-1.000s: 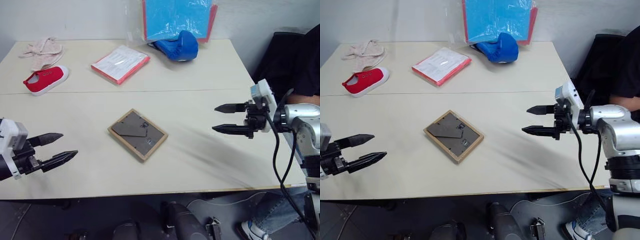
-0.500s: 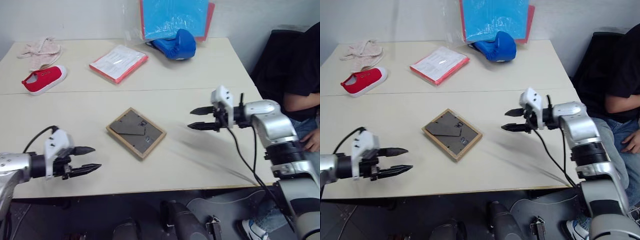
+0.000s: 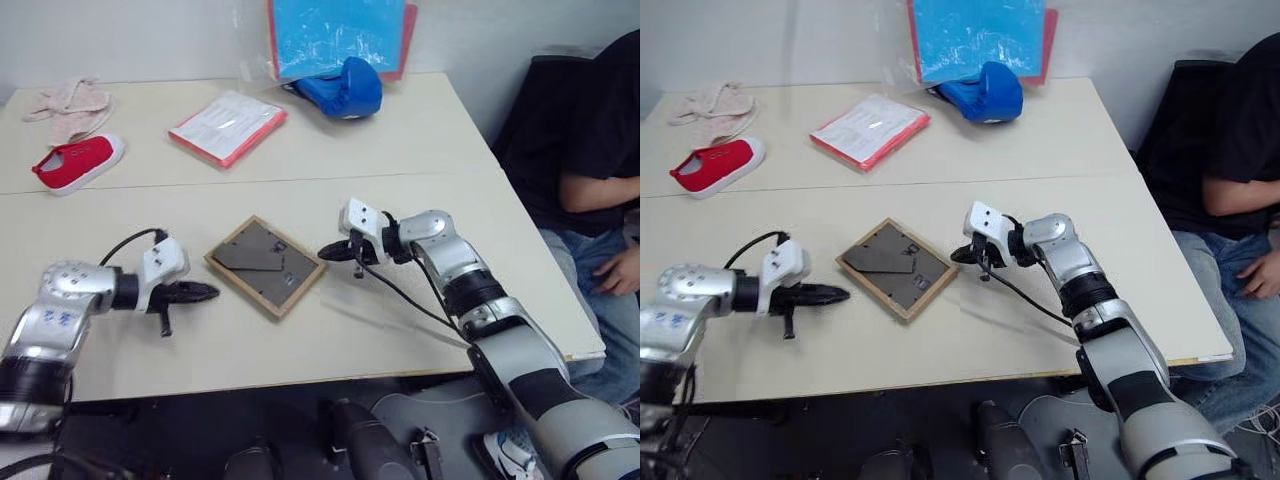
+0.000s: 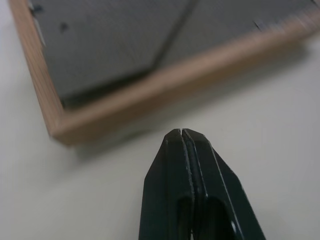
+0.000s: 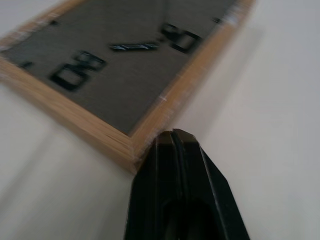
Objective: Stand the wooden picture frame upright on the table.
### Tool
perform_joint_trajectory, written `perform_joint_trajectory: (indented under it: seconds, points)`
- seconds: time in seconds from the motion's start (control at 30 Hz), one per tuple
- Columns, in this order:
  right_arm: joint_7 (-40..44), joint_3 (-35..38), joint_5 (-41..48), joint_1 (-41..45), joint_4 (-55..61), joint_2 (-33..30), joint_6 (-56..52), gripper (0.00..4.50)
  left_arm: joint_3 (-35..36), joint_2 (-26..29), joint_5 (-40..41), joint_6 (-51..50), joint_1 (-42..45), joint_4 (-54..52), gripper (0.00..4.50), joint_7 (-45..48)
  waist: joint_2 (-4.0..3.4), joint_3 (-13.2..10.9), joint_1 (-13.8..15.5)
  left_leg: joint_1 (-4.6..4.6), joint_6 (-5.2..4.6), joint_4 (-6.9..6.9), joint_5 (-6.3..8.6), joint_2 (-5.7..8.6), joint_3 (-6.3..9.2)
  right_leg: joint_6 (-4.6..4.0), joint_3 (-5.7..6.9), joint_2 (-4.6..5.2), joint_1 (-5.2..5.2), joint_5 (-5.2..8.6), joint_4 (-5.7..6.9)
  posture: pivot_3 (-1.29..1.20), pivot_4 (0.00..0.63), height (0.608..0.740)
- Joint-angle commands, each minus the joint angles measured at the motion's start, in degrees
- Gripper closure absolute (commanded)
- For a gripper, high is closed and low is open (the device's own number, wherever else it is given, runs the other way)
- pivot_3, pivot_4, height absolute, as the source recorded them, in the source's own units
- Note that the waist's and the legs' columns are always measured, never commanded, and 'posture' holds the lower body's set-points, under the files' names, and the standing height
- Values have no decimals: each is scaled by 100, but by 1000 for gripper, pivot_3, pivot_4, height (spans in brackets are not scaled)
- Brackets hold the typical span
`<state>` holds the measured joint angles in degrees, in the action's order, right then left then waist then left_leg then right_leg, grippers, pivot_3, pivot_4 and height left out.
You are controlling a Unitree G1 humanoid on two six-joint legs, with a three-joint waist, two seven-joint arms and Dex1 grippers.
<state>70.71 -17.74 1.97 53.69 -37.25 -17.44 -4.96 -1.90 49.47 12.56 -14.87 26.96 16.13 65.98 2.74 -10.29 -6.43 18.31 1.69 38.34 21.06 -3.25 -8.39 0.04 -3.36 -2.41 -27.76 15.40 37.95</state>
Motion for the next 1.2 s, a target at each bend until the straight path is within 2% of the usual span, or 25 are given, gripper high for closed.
perform_joint_trajectory:
  seconds: [0.03,0.17,0.3,0.4,0.5,0.57,0.67,0.83,0.87,1.07,1.2]
  points:
    - [257,-10,175,-334,1078,-194,-381,4500,-128,-249,-155,124,602,513,4488,15,0,0,20,0,0,-1,0,1,0,0,0,1,0,0,0,0,150,740]
    - [266,59,225,-718,1912,-406,-835,4500,-283,-499,-360,440,1067,1026,4488,111,1,1,13,3,0,0,1,1,0,1,2,3,0,-1,-3,0,150,740]
    - [82,102,105,-907,2177,-654,-949,4500,-249,-340,-211,-92,1044,1024,4488,525,1,1,-22,-2,3,-1,1,1,-2,0,0,2,-1,0,3,0,150,740]
    - [42,61,8,-921,2203,-829,-785,4500,-185,63,210,-1818,996,905,3951,1071,1,1,-66,-2,7,-1,-2,0,-2,-1,-1,0,-4,1,8,0,150,740]
    - [8,-4,-80,-943,2245,-908,-625,4500,-207,304,711,-3307,943,626,3089,1447,1,1,-89,-1,7,-4,-2,1,3,-3,0,-2,-4,2,8,0,150,740]
    - [-70,-74,-176,-989,2285,-914,-465,4500,-140,227,955,-4271,979,586,2535,1245,1,1,-69,0,6,-4,-1,2,7,-3,1,-1,-3,2,6,0,150,740]
    - [-230,-127,-259,-1030,2282,-819,-421,4500,-22,10,1195,-5177,1050,517,1640,867,3,2,-30,1,5,-2,-1,3,11,-3,1,-1,-2,2,7,0,150,740]
    - [-447,-281,-438,-1046,2217,-706,-301,4500,-173,-323,1447,-6114,974,9,153,328,3,4,18,-2,5,2,-1,5,11,-3,1,2,1,2,8,0,150,740]
    - [-456,-293,-442,-1043,2222,-689,-302,4500,-168,-419,1439,-6139,982,-69,6,171,2,5,34,-3,5,3,-1,6,11,-3,1,3,3,2,9,0,150,740]
    - [-499,-346,-411,-1047,2192,-567,-345,4500,-570,-1033,1441,-6258,968,-777,6,-476,-6,15,172,-12,3,20,1,9,15,-1,1,6,18,0,10,0,150,740]
    - [-492,-352,-413,-1066,2215,-559,-355,4500,-268,-1523,1533,-6327,1132,-459,6,-822,-30,33,231,-14,-5,33,5,15,20,3,3,11,30,-1,7,0,150,740]
